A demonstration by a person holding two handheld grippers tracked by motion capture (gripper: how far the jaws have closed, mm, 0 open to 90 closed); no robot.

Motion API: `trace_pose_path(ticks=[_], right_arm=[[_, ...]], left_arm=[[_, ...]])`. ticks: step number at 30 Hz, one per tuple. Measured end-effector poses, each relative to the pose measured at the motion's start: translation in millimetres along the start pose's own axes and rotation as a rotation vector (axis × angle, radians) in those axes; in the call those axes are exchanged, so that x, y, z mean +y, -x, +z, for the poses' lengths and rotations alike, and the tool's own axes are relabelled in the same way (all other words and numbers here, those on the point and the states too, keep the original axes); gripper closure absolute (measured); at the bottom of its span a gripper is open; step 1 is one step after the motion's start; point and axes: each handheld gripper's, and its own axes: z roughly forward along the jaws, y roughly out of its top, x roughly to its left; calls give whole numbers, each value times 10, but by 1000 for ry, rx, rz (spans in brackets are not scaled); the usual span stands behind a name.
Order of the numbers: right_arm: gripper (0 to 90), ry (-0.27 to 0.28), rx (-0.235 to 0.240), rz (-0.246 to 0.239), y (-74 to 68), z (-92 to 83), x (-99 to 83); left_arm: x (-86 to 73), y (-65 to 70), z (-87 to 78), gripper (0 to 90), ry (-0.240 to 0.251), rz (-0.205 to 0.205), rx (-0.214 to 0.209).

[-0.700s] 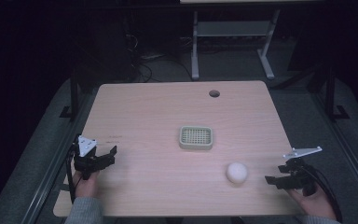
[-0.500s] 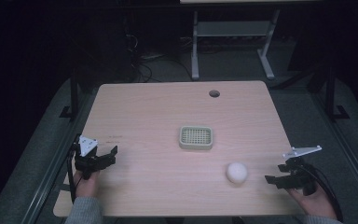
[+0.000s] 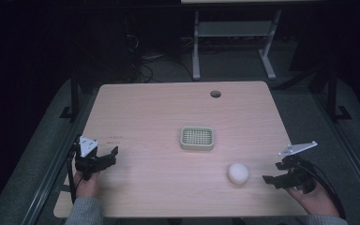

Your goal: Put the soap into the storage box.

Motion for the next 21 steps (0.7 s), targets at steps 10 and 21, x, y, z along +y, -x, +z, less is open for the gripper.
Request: trace_pose_path(ticks=[10,21], right_arm=[[237,-33,15,-57,-96,-20,166],[232,-63,34,-121,-202,8,342]], left_arm=[[1,-5,7,148,0,-4,0],[1,-14,10,148,-2,-4,3]])
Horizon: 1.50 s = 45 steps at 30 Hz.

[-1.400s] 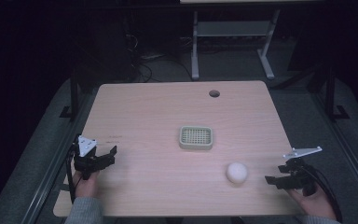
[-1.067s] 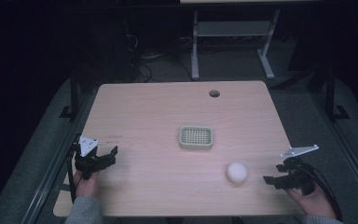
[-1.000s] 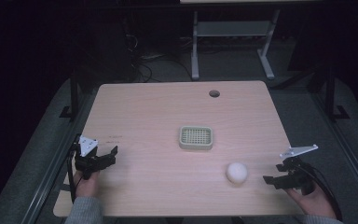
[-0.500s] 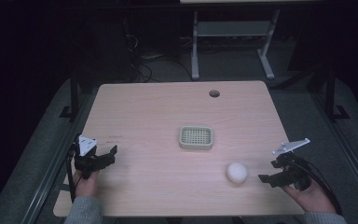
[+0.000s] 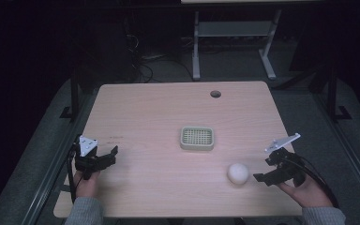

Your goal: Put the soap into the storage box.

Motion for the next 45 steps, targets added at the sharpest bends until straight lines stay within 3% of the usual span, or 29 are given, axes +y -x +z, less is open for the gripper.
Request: trace_pose_path(ticks=[10,45], right_arm=[[226,-13,13,-41,-56,25,137],[198,-78,45,-114,-202,223,400]], left_arm=[[1,1,-3,148,2,-6,1],[15,0,-14,149,12,-5,6]])
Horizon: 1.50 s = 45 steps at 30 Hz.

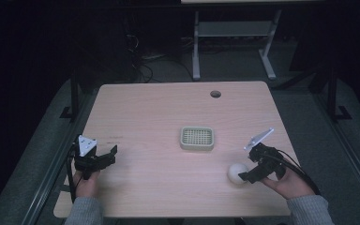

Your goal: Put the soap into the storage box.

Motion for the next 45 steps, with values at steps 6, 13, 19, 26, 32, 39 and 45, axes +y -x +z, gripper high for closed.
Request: trace_pose_path(ticks=[6,13,19,26,32,39,45], right_arm=[[189,-7,0,-3,-8,18,37],[187,-25,0,-15,-35,92,89],[186,-53,3,-23,-45,185,114],[184,-69,6,-24,-47,266,122],[182,-85,7,-25,-42,330,125],[181,-107,3,-32,-41,409,141],[181,-121,-2,-35,-39,456,139]], left_arm=[[4,2,-2,148,4,-7,1],[5,0,-3,148,5,-7,1],[5,-4,-6,148,4,-9,0],[8,-3,-8,148,6,-11,-1],[8,0,-7,148,4,-10,0],[7,5,-3,148,6,-9,-1],[9,8,-5,148,4,-9,-1]])
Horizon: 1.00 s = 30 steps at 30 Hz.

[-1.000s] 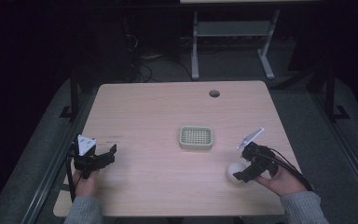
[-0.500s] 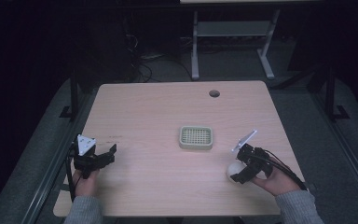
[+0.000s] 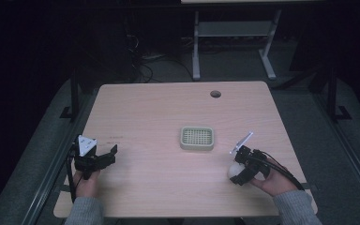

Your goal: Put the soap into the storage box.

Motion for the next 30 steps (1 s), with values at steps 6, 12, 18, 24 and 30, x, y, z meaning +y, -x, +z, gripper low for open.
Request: trace_pose_path(ticks=[6,12,18,24,30], right_arm=[[182,-18,-7,-5,-7,50,5],[184,-28,-16,-23,-21,89,27],[194,-38,-22,-32,-23,120,21],[205,-53,-32,-36,-24,155,7],[224,-64,-43,-46,-37,188,11]], left_arm=[[0,2,2,148,-1,2,0],[1,1,4,148,-2,0,1],[3,8,11,148,-3,-1,1],[-1,9,14,148,-2,-1,0],[1,6,11,148,-3,-1,2]])
